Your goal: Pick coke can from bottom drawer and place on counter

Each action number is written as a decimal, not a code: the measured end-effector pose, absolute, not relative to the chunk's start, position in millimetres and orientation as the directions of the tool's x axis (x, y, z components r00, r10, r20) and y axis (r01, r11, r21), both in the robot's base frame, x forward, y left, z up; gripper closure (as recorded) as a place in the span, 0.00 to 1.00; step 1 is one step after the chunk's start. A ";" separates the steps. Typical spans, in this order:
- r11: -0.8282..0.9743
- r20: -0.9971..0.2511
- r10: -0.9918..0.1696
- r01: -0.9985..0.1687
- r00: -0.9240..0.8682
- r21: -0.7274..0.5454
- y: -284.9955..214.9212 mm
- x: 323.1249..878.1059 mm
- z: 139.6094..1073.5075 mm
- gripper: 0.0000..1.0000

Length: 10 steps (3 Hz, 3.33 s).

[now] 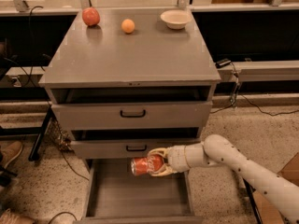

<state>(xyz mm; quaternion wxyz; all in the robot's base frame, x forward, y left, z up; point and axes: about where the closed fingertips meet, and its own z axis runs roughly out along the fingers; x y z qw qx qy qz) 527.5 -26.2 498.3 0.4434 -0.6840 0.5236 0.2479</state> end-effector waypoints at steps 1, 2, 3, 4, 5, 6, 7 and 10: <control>-0.102 -0.741 -0.521 -0.892 0.424 -0.439 -33.4 526.0 582.1 1.00; -0.102 -0.741 -0.520 -0.892 0.425 -0.440 -33.5 526.0 582.4 1.00; -0.055 -0.756 -0.485 -0.878 0.440 -0.476 -65.4 533.0 628.0 1.00; -0.022 -0.753 -0.478 -0.863 0.453 -0.505 -111.9 545.6 702.1 1.00; -0.027 -0.707 -0.514 -0.833 0.486 -0.553 -145.5 554.8 775.2 1.00; -0.054 -0.646 -0.550 -0.795 0.529 -0.605 -163.1 557.5 835.0 1.00; -0.052 -0.637 -0.555 -0.786 0.536 -0.616 -167.2 559.0 846.0 1.00; -0.077 -0.684 -0.516 -0.823 0.516 -0.563 -130.3 631.0 897.7 1.00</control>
Offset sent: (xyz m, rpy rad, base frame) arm -0.0034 -0.0056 0.0610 -0.0242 -0.0711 0.0208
